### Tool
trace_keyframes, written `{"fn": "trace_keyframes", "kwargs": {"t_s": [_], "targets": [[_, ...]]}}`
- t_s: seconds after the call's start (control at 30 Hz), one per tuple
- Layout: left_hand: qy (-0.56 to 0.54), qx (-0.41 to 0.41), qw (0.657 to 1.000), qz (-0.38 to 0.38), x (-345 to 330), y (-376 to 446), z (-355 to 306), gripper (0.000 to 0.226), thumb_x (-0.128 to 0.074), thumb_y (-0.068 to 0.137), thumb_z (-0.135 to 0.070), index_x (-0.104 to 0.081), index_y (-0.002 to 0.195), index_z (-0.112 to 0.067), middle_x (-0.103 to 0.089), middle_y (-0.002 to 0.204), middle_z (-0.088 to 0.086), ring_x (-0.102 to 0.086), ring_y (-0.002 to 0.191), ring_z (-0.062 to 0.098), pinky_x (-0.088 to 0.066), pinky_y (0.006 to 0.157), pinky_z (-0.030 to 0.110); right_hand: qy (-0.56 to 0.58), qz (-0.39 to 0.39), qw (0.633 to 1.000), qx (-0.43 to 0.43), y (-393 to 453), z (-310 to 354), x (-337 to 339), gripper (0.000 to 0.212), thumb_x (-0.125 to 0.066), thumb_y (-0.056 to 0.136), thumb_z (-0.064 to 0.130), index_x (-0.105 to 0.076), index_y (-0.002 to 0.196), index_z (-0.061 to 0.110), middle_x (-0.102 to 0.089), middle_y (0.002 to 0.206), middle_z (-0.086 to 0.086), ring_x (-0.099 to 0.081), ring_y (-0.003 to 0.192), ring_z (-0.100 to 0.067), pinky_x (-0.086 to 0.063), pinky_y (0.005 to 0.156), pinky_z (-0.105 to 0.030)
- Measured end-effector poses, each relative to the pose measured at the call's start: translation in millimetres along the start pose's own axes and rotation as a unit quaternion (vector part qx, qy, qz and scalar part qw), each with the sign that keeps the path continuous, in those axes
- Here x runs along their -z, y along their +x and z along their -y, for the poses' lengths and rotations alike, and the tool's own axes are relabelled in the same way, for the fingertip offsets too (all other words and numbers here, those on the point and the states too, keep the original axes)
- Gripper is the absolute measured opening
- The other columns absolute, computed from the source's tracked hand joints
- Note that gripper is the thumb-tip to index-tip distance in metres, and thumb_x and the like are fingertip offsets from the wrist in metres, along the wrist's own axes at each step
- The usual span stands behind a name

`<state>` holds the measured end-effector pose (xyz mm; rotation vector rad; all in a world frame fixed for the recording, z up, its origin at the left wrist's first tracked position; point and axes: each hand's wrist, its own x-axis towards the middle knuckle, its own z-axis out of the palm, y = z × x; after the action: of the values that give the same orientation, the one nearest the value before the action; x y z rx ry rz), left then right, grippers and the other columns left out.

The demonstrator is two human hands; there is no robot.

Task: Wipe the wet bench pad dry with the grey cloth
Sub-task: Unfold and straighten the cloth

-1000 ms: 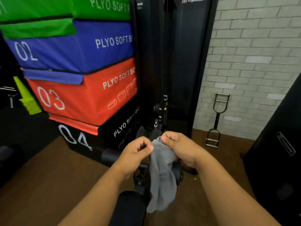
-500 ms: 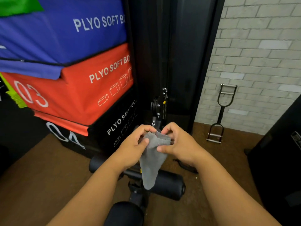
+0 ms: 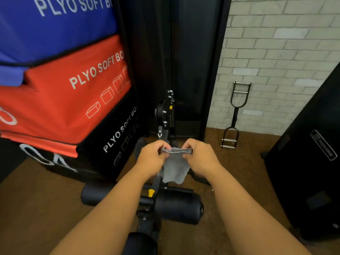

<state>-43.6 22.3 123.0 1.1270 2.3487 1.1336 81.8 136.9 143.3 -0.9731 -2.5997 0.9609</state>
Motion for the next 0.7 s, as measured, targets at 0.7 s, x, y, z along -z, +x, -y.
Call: {"fn": "trace_keyframes", "kwargs": {"t_s": [0.7], "targets": [[0.173,0.079,0.941,0.280,-95,-95,123,0.040,-0.052,0.079,0.002,-0.066,0.094,-0.032,-0.061,0.108,-0.010,-0.057,0.105,0.010,-0.044,0.090,0.019,-0.154,0.249,0.956,-0.005,-96,-104,-151,0.030,-0.052,0.089,0.033,-0.058,0.118,0.029,-0.058,0.122,0.000,-0.049,0.115,-0.023,-0.036,0.095,-0.034]]}}
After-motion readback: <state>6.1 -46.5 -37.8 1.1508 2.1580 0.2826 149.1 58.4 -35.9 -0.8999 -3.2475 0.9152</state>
